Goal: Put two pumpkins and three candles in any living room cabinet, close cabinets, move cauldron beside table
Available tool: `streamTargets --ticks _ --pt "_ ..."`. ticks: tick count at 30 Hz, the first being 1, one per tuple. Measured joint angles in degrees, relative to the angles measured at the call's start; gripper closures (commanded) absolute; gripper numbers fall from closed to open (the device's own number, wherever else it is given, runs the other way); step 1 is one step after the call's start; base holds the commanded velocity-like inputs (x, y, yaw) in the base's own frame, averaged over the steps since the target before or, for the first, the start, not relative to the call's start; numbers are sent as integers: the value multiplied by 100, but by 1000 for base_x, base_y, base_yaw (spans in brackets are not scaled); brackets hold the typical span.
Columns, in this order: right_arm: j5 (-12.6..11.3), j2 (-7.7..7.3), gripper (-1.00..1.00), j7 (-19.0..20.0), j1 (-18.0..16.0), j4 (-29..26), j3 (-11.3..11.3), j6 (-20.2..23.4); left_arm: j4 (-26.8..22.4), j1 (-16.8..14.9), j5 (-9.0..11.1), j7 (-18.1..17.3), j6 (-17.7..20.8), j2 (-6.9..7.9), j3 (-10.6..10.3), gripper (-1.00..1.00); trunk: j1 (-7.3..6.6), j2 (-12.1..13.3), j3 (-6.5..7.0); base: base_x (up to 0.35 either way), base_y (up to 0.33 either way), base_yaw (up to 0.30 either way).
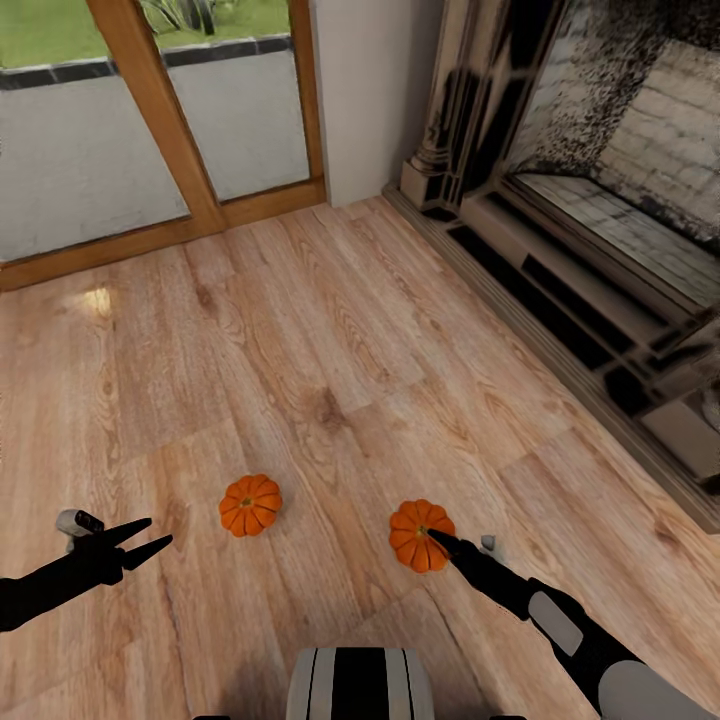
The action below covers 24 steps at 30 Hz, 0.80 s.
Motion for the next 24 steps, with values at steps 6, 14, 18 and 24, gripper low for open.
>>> streamTargets --ticks 6,14,18,24 --pt "4 -15 100 7 1 -550 -18 647 13 1 11 3 0 9 10 -100 -15 8 133 0 0 0" --pt "1 -16 100 289 1 -631 -16 773 226 -3 20 55 -11 85 24 -100 -36 19 310 0 0 0" --pt "-26 -9 100 180 -14 -762 78 883 356 19 -33 182 -139 -45 66 -100 -36 19 310 0 0 0" --pt "-19 -6 100 369 -32 -744 -67 686 548 34 -25 237 -260 -35 29 -100 -36 19 310 3 -3 0"
